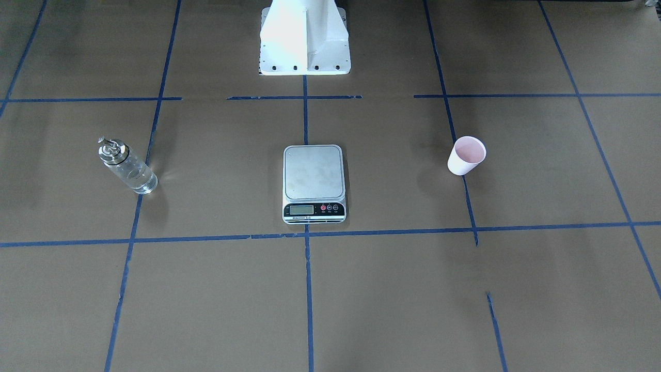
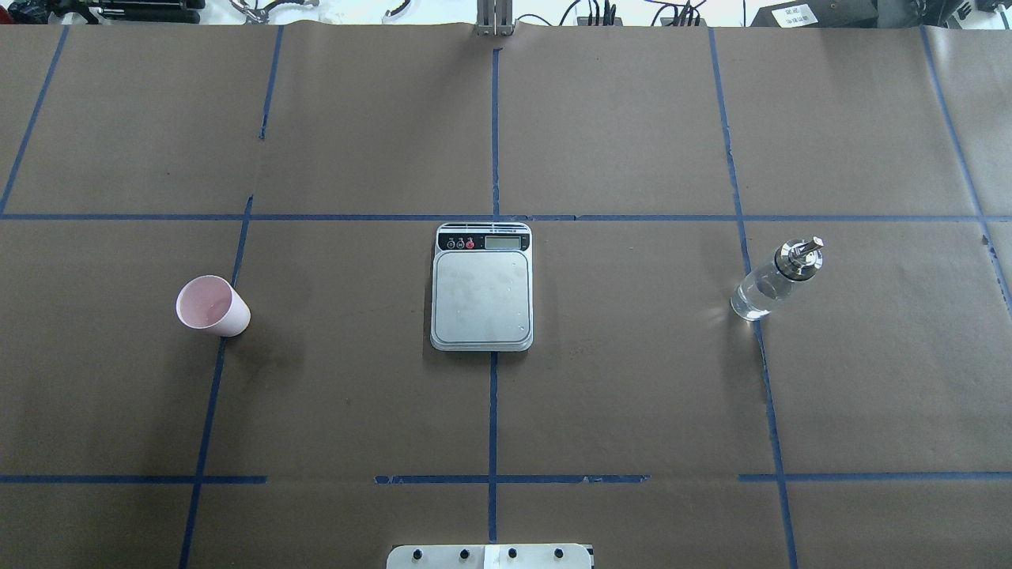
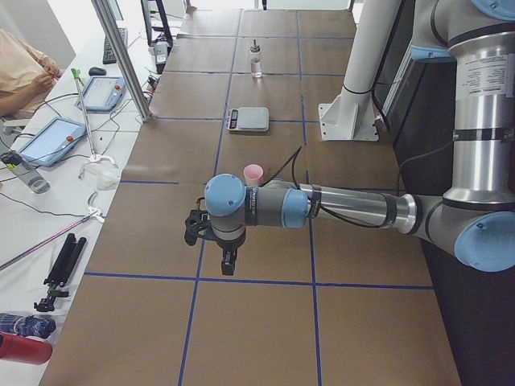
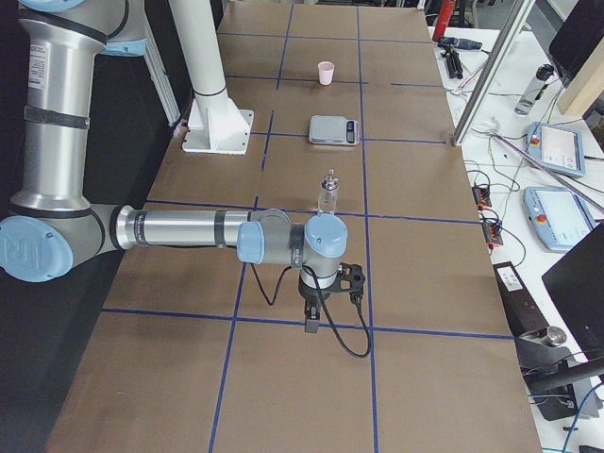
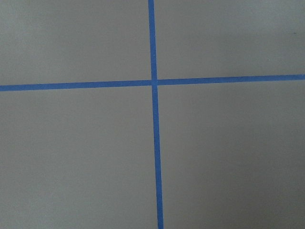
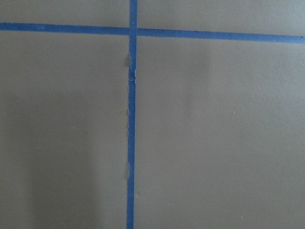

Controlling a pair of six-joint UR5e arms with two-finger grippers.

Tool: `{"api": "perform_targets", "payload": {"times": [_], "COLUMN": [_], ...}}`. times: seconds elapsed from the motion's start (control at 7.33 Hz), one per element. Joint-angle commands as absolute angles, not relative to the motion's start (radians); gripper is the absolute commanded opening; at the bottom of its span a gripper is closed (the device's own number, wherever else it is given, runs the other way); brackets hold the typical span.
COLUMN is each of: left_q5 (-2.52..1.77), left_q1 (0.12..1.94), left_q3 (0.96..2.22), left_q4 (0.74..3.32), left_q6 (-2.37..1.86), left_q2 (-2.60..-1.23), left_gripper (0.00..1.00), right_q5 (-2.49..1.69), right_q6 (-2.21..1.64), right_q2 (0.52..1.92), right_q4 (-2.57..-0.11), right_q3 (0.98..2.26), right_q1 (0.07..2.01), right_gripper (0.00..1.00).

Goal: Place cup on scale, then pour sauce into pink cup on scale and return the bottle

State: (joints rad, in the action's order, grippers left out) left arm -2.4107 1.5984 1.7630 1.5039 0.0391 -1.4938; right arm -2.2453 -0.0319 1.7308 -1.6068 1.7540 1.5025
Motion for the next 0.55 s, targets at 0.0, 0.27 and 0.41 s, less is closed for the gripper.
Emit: {"api": "perform_targets", "payload": {"times": [0.0,0.27,0.41], "left_q5": [-2.411,-2.402,-2.411], "left_q1": [1.598,1.586,1.571], "left_q3": [1.776,1.781,1.781], "left_q4": [1.525,1.555,1.604], "left_q6": [0.04,0.037,0.028], "left_q2": [-1.491,-1.493,-1.493], "left_gripper": [1.0,1.0,1.0], "right_q5": [-2.249,-2.252,-2.307], "right_q6": [-0.031,-0.038,-0.041], "right_q2": [1.733,1.717,1.713], "right_q4": [-1.586,-1.556,-1.478], "right_q3": [1.758,1.775,1.792], "right_q1": [1.502,1.48,1.462], "right_gripper": [1.0,1.0,1.0]}}
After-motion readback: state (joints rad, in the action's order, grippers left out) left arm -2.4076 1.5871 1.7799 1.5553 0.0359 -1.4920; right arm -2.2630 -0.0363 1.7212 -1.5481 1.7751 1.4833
